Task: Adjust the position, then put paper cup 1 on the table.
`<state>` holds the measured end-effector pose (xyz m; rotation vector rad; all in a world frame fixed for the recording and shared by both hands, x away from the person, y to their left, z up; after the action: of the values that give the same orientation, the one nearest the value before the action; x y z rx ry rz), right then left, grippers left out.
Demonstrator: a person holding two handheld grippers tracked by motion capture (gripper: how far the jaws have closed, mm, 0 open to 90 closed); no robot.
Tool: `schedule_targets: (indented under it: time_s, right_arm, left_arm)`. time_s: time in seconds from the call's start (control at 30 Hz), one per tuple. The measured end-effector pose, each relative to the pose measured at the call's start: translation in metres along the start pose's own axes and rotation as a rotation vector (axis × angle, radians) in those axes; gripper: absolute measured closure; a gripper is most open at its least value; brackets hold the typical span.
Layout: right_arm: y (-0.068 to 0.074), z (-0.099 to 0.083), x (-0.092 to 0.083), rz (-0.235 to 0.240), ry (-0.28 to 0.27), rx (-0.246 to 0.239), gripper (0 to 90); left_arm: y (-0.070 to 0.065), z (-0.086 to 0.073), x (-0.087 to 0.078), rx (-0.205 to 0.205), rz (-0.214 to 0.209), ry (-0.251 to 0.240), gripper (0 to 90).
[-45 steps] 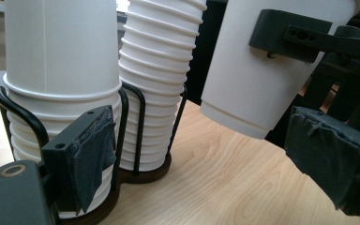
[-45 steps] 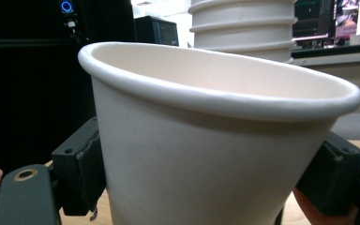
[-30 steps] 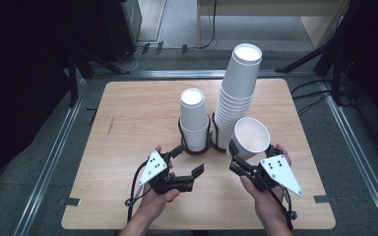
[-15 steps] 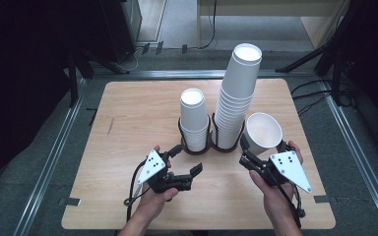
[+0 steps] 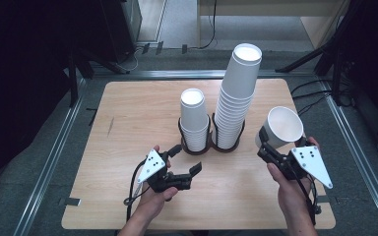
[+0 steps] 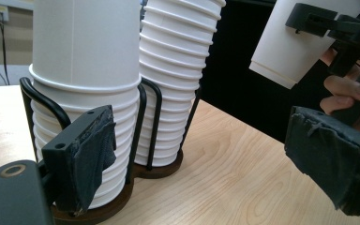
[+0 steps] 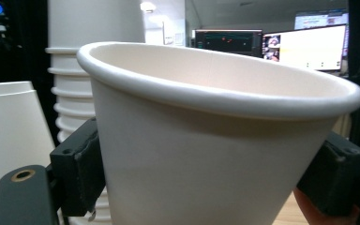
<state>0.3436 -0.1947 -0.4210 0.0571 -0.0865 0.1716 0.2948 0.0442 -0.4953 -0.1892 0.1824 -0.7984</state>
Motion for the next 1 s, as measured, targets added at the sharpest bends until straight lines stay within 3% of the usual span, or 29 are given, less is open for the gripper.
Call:
schedule_targets:
  time_s: [0.3,0.4,0.73,1.0]
  right_arm:
    - [-0.021,-0.009,0.008,-0.032,0.015,-0.023,14.5]
    - [-0.03,-0.02,0.013,-0.059,0.028,-0.061,14.3]
    - [-0.043,-0.039,0.026,-0.083,0.031,-0.085,14.3]
    - [-0.046,-0.051,0.042,-0.09,0.031,-0.063,14.3]
  left_arm:
    - [0.002,0.0,-0.001,-0.006,0.007,-0.001,9.5]
    - [0.003,-0.001,0.0,-0.005,0.008,0.001,9.5]
    - [0.005,-0.003,0.0,-0.011,0.015,0.008,9.5]
    - [0.006,-0.004,0.0,-0.016,0.022,0.01,9.5]
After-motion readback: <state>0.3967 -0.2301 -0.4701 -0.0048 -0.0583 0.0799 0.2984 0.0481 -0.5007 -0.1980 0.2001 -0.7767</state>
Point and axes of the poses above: each handheld gripper's, and its own axes: x roughly forward along the jaws, z roughly out of its top, y roughly to its left, the point moved 10 cm from there along x, roughly forward along the jaws, and after that the axes turned 1 degree about -z, right-handed, at the moved point
